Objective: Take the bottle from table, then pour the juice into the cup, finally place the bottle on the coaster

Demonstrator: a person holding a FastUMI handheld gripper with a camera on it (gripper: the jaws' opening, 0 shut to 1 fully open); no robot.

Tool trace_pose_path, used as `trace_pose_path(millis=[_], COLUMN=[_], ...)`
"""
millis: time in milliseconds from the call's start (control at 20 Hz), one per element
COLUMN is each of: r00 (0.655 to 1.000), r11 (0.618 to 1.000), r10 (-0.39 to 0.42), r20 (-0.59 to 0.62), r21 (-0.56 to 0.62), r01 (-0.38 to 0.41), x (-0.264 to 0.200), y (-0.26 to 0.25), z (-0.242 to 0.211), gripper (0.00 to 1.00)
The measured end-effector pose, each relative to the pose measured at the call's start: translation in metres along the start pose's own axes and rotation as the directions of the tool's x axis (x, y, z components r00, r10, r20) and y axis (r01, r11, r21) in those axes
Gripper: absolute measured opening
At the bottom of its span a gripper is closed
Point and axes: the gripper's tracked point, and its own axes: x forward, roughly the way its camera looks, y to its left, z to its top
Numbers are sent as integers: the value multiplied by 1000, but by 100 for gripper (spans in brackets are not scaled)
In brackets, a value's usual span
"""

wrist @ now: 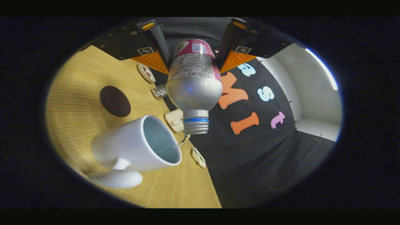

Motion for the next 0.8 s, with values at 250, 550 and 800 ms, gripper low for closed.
trace_pose_path(millis=[250, 550, 800], r00=[1000, 1000, 999], r11=[1000, 997, 995], r10=[6, 26, 38], r20=[-5, -3, -9], r21=[17, 69, 91], r01=[-6, -26, -37], x=[-6, -10, -12], y=[1, 6, 13], z=[-3, -2, -5], gripper=[77, 77, 77])
